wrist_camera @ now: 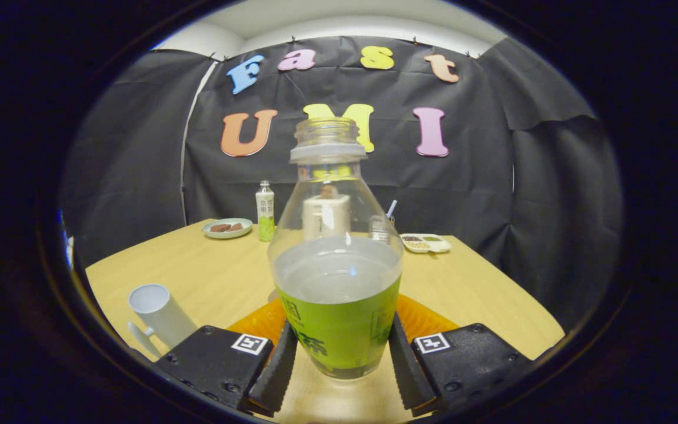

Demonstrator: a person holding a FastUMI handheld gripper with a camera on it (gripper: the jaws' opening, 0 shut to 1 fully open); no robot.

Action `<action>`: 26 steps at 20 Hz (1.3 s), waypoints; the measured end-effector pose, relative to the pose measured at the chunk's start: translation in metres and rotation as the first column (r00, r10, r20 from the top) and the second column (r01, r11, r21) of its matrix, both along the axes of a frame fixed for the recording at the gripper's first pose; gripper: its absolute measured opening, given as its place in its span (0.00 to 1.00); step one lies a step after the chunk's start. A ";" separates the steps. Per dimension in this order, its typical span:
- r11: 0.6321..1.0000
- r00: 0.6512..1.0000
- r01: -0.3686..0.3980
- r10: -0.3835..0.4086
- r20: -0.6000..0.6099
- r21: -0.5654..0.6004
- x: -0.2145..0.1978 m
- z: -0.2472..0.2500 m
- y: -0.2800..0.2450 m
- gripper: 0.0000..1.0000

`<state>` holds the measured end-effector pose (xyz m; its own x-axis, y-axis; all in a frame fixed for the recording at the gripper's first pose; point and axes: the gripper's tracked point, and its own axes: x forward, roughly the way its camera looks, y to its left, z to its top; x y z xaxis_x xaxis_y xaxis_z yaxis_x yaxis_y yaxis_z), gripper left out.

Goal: Take the bottle from table, then pour the juice into the cup, finally place the bottle on the coaster

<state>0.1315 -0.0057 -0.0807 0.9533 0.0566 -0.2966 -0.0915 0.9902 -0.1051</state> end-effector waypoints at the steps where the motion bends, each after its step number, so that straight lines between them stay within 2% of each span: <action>1: 1.000 1.000 0.000 0.000 0.003 -0.031 -0.002 0.003 -0.004 0.76; 5: 0.989 1.000 -0.003 0.006 0.022 -0.147 -0.013 0.012 -0.015 0.76; 8: 0.983 1.000 -0.001 0.006 0.025 -0.181 -0.022 0.014 -0.016 0.76; 12: 0.960 1.000 0.011 -0.006 0.020 -0.279 -0.028 0.015 -0.019 0.76; 16: 0.901 1.000 0.009 0.005 0.030 -0.435 -0.032 0.020 -0.018 0.76; 22: 0.820 0.998 -0.045 0.065 0.013 -0.571 -0.026 0.017 0.007 0.77; 24: 0.774 0.997 -0.045 0.075 0.021 -0.631 -0.027 0.021 0.012 0.77; 26: 0.711 0.997 -0.030 0.071 0.029 -0.703 -0.019 0.023 0.014 0.77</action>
<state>0.1120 0.0087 -0.0579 0.9698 -0.1000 -0.2226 -0.1131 0.6238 -0.7733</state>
